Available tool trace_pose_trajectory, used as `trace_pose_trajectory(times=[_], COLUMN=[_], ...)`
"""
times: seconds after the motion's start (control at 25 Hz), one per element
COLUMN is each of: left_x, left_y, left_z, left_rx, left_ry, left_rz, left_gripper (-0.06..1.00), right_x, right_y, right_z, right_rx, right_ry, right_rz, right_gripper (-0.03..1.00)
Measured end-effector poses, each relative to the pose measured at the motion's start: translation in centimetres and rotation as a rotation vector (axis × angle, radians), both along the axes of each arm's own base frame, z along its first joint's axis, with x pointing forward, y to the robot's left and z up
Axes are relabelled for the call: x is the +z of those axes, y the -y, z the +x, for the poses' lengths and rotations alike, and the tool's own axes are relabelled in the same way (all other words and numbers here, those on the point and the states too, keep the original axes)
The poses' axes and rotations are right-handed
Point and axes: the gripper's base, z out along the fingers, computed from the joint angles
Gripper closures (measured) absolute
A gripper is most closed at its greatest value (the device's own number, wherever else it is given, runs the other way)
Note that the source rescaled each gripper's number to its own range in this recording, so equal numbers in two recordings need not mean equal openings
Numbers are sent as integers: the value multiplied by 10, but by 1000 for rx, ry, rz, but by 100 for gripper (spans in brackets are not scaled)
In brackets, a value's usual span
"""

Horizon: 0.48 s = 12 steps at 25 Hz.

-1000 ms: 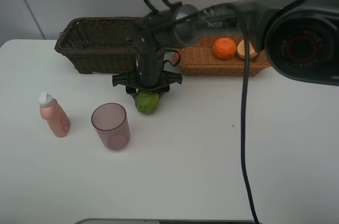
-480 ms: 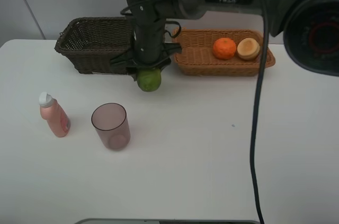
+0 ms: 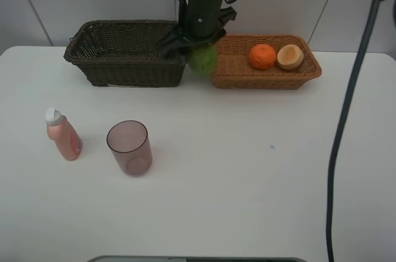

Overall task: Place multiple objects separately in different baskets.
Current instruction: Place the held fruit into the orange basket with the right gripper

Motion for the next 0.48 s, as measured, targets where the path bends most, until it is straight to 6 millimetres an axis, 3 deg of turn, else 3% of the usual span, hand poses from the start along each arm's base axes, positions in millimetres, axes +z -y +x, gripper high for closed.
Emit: trace_pose_trajectory(times=[0.48], left_x=[0], left_y=[0], left_z=[0], left_rx=[0], left_ry=[0], left_rz=[0], left_gripper=[-5], right_x=[11], right_y=[69], right_z=[51], right_rx=[-101], right_ry=[109], right_rz=[43], right_gripper=[67])
